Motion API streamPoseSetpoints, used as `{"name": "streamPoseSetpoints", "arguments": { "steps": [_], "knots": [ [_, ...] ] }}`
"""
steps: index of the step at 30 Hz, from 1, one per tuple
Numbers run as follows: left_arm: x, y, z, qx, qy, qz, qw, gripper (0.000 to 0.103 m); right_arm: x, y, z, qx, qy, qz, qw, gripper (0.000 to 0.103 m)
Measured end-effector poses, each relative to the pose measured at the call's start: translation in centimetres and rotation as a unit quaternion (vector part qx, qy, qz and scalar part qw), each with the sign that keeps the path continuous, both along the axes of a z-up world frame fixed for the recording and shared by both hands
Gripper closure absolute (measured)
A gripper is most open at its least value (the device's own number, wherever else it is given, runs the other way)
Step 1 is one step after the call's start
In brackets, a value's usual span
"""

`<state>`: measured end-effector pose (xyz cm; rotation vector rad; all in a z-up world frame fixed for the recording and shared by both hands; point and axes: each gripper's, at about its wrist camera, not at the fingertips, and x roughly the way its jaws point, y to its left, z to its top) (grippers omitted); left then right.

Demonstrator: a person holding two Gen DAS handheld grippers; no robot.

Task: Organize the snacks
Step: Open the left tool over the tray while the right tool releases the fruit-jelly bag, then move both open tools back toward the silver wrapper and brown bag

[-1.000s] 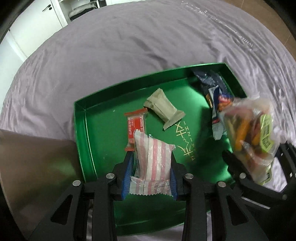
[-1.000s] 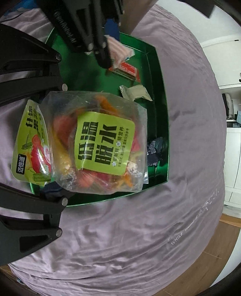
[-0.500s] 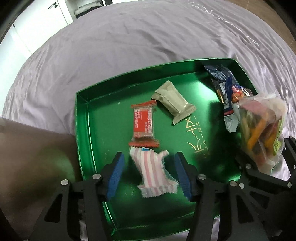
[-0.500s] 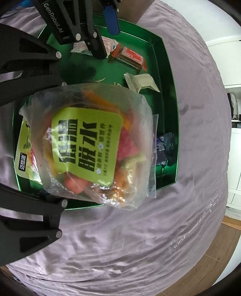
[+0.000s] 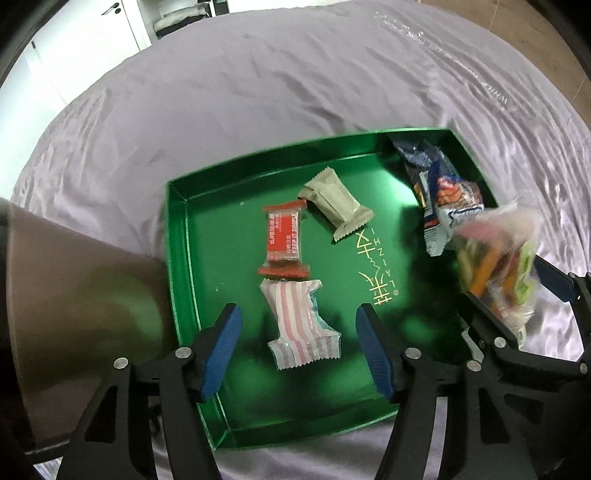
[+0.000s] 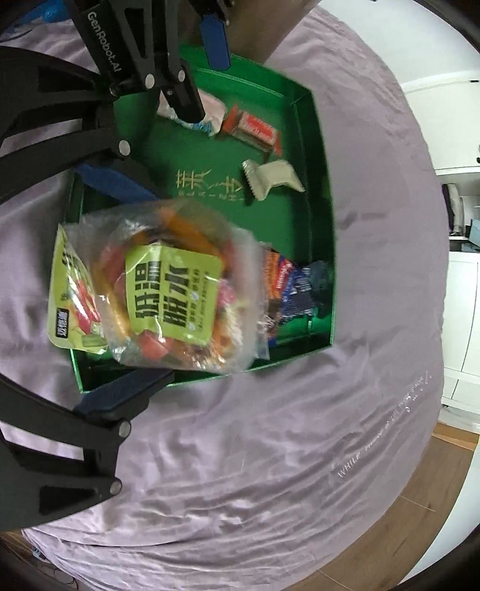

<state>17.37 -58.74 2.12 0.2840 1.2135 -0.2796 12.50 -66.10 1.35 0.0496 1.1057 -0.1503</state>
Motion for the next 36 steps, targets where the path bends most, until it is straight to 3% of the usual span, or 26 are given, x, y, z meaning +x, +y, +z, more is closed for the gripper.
{"name": "streamPoseSetpoints", "arguments": {
  "steps": [6,13,24,30,34,36],
  "knots": [
    [-1.0,0.4,1.8,-0.007,-0.006,-0.005,0.9999,0.044,-0.3,0.0,2.6,-0.009,-0.012,0.0,1.0,0.011],
    [-2.6,0.7,4.6,-0.02,-0.018,-0.017,0.9995,0.044,-1.9,-0.2,5.9,-0.019,-0.027,-0.012,0.999,0.01],
    [-6.9,2.1,12.2,-0.076,-0.06,-0.069,0.9929,0.044,-7.3,-0.7,12.4,-0.047,-0.055,-0.07,0.995,0.01],
    [-9.7,5.6,17.7,-0.116,-0.096,-0.095,0.984,0.044,-11.9,2.0,17.3,-0.055,-0.076,-0.086,0.992,0.01],
    [-10.1,10.2,21.7,-0.125,-0.128,-0.093,0.9794,0.043,-13.7,5.2,20.9,-0.053,-0.096,-0.073,0.991,0.01],
    [-9.9,13.3,23.9,-0.125,-0.148,-0.083,0.9775,0.037,-14.2,7.1,22.6,-0.054,-0.106,-0.06,0.991,0.01]
  ]
}}
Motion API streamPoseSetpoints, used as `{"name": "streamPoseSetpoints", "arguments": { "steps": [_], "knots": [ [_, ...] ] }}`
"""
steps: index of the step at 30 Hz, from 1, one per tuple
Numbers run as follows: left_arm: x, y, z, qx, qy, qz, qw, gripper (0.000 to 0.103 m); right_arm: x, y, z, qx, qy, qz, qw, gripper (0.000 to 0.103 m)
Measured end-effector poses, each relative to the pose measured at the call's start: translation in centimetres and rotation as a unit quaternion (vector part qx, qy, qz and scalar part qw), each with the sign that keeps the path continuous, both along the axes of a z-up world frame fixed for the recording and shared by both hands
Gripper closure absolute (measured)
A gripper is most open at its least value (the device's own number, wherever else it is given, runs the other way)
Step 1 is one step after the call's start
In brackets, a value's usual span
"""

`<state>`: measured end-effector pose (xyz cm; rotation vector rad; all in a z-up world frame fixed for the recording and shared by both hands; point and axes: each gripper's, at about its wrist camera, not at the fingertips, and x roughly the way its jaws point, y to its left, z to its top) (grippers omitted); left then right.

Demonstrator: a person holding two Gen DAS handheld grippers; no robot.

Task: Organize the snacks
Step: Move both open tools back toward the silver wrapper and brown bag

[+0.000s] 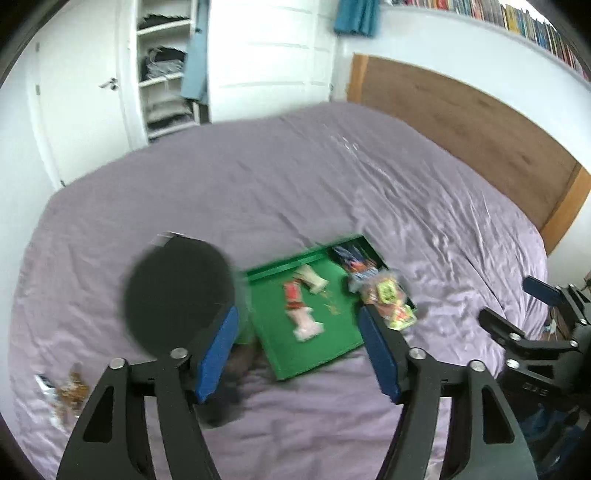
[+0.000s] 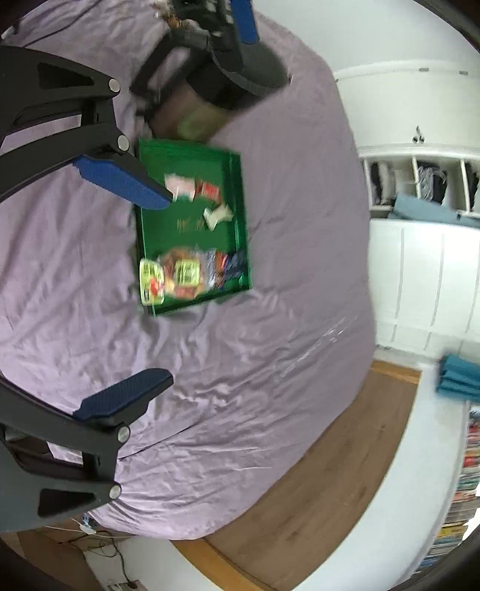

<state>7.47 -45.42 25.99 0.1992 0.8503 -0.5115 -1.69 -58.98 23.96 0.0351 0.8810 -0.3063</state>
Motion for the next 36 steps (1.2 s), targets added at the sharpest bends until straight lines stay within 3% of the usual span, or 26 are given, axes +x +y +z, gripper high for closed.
{"name": "streamPoseSetpoints", "arguments": {
  "steps": [4,8,14,18,29,32,36],
  "knots": [
    [0.4,6.0,2.8,0.006,-0.046,0.037,0.9982,0.034,-0.6,4.6,3.5,-0.004,-0.021,0.043,0.999,0.01],
    [1.1,12.6,4.5,0.018,-0.066,0.085,0.9941,0.033,-0.5,9.2,5.8,-0.003,-0.037,0.093,0.995,0.01],
    [1.8,22.7,5.1,0.038,-0.076,0.179,0.9802,0.033,1.6,16.3,7.3,0.016,-0.053,0.17,0.984,0.01],
    [2.1,28.8,4.4,0.047,-0.072,0.245,0.9657,0.033,3.5,20.7,7.5,0.024,-0.057,0.222,0.973,0.01],
    [2.6,39.4,-2.0,0.061,-0.027,0.37,0.9266,0.033,9.1,33.4,4.4,0.044,-0.028,0.352,0.934,0.01],
    [2.9,41.2,-4.9,0.065,-0.005,0.383,0.9214,0.033,10.7,36.8,2.0,0.049,-0.008,0.383,0.922,0.01],
    [4.1,42.8,-9.4,0.071,0.033,0.383,0.9205,0.033,12.5,40.6,-1.2,0.058,0.017,0.414,0.908,0.01]
  ]
}}
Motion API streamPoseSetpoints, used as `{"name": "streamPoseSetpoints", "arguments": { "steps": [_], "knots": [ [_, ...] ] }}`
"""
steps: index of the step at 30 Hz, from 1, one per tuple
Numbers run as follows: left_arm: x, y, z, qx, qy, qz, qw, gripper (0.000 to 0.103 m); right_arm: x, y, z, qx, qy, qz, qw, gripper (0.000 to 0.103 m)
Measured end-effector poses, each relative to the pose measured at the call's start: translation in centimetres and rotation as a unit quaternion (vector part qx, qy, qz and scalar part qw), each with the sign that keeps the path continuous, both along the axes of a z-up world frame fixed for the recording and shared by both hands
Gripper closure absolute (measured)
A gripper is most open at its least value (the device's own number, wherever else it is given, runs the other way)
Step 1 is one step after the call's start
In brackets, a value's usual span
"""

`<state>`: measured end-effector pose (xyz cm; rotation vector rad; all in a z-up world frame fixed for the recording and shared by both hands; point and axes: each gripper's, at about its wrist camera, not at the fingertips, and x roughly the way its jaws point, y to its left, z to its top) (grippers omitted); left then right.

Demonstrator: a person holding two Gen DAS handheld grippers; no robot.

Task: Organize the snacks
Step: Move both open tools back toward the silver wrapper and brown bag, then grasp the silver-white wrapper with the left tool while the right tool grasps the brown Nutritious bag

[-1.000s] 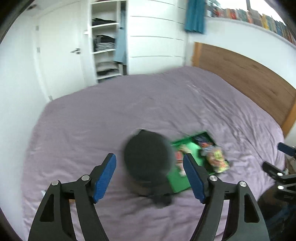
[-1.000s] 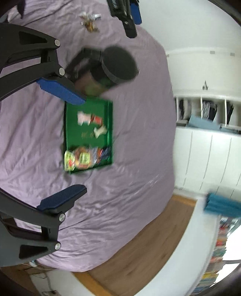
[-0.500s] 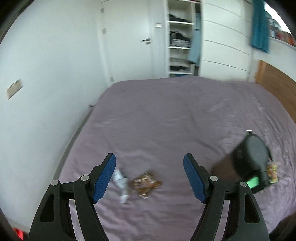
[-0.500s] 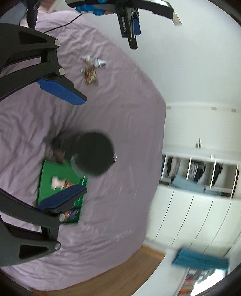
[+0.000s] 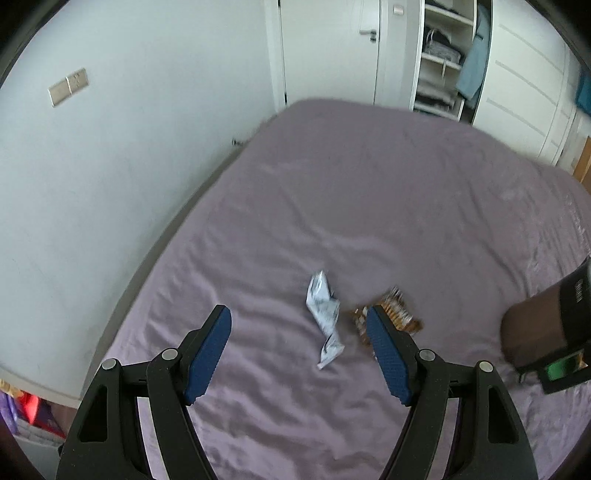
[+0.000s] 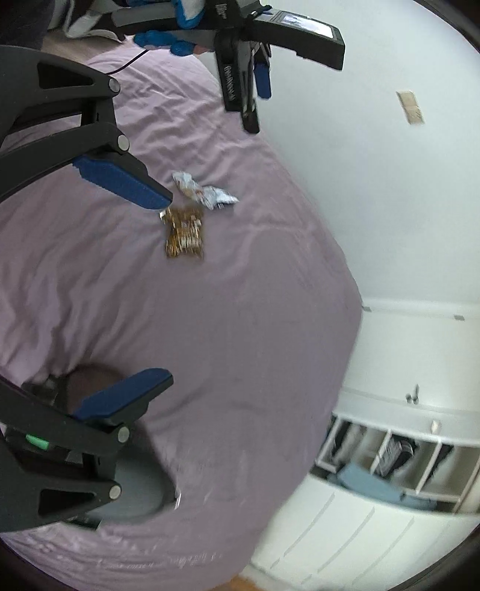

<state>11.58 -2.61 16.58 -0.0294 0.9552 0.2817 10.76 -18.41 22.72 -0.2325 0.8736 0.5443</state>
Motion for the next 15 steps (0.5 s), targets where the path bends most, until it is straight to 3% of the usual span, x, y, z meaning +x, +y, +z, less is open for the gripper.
{"name": "streamPoseSetpoints", "arguments": {
  "steps": [6,15],
  "knots": [
    [2.3,0.8,-5.7,-0.008,0.05,-0.014,0.9986,0.033,3.0,5.2,-6.2,-0.01,0.036,0.042,0.998,0.01],
    [7.0,1.1,-13.2,-0.03,0.103,-0.025,0.9939,0.033,6.8,9.6,-14.2,-0.032,0.087,0.056,0.994,0.01]
  ]
}}
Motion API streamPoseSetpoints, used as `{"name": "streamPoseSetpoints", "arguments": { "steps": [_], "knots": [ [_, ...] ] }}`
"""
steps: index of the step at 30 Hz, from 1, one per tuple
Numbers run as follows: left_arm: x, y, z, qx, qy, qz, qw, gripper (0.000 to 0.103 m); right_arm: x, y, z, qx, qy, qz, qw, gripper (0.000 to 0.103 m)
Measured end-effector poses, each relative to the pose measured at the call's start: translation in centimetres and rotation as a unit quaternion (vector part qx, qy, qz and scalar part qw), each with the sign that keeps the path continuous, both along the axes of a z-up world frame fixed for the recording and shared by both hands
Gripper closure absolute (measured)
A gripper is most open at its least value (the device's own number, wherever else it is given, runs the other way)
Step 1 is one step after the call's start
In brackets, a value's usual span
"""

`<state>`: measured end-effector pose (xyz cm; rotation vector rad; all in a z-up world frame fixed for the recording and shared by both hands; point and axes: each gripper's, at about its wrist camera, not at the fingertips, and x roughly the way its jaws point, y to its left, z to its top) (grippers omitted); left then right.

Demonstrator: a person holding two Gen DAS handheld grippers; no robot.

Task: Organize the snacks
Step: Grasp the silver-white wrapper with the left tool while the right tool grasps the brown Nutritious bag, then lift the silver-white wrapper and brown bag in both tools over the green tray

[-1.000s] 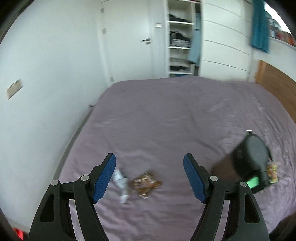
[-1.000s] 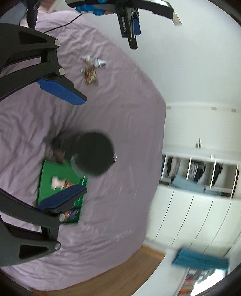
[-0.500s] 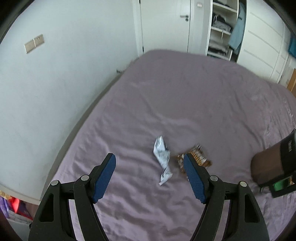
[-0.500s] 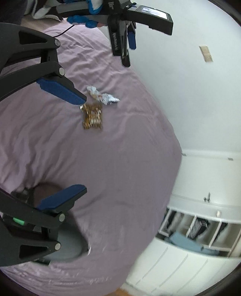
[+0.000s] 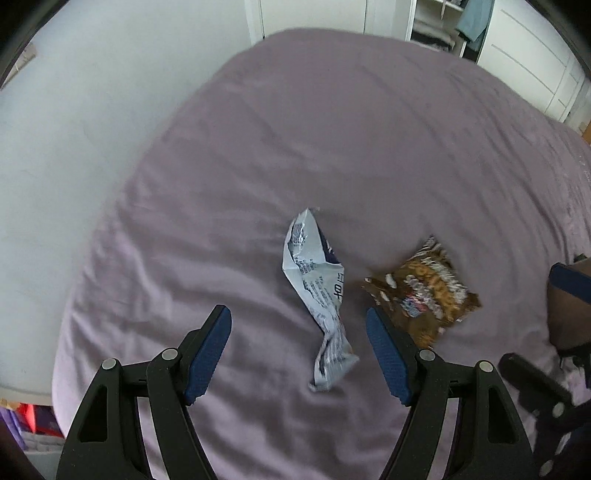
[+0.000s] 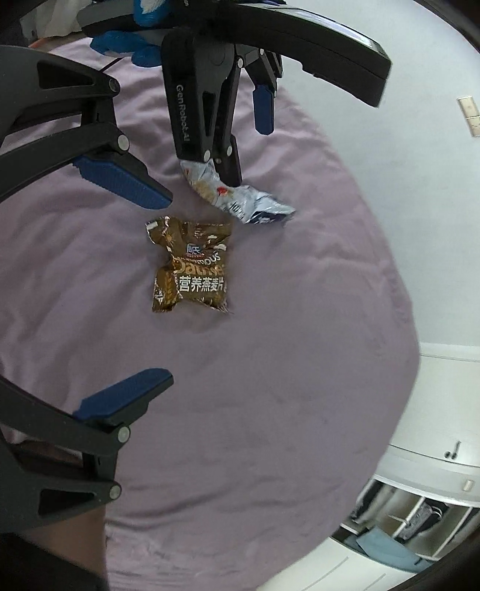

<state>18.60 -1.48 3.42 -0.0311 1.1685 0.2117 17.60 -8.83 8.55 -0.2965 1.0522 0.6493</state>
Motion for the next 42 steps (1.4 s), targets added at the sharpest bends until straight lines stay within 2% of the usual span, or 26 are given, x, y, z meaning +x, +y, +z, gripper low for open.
{"name": "streamPoseSetpoints", "arguments": {
  "steps": [6,13,21,22,23,24,25,26,28,29,30,38,42],
  "knots": [
    [1.3,1.7,-3.2,-0.014,0.022,0.014,0.9996,0.033,1.8,1.9,-3.7,-0.007,0.028,0.002,1.0,0.01],
    [2.5,2.1,-4.9,-0.025,0.029,0.001,0.9993,0.033,3.3,3.7,-6.8,-0.011,0.054,0.002,0.999,0.01],
    [4.0,2.7,-6.2,-0.015,0.036,-0.006,0.9992,0.033,4.4,5.1,-8.7,-0.021,0.072,0.002,0.997,0.01],
    [3.9,2.9,-5.8,-0.016,0.036,-0.005,0.9992,0.033,4.5,5.3,-8.8,-0.025,0.073,0.004,0.997,0.013],
    [3.9,2.9,-5.8,-0.016,0.037,-0.005,0.9992,0.034,4.5,5.6,-9.0,-0.028,0.073,0.006,0.997,0.038],
    [3.9,2.8,-5.8,-0.016,0.037,-0.006,0.9992,0.035,4.6,6.1,-9.2,-0.031,0.075,0.009,0.997,0.059],
    [4.0,2.8,-5.9,-0.015,0.037,-0.007,0.9992,0.036,4.6,6.2,-9.2,-0.036,0.076,0.01,0.996,0.07],
    [4.0,2.7,-5.9,-0.015,0.037,-0.008,0.9992,0.039,4.6,6.3,-9.1,-0.036,0.077,0.012,0.996,0.081],
    [4.1,2.8,-5.9,-0.017,0.038,-0.013,0.9991,0.05,4.7,6.3,-9.0,-0.037,0.08,0.014,0.996,0.093],
    [4.1,2.7,-5.9,-0.017,0.038,-0.016,0.999,0.061,4.7,6.4,-8.9,-0.036,0.08,0.013,0.996,0.102],
    [4.2,2.5,-5.8,-0.018,0.038,-0.019,0.9989,0.075,4.7,6.2,-8.7,-0.035,0.081,0.012,0.996,0.103],
    [3.8,3.2,-3.7,-0.018,0.03,-0.01,0.9993,0.087,4.2,3.7,-5.5,-0.015,0.075,-0.008,0.997,0.103],
    [2.9,2.6,-1.3,-0.013,0.02,-0.015,0.9996,0.087,3.2,2.2,-2.8,0.004,0.061,-0.021,0.998,0.103]
  ]
}}
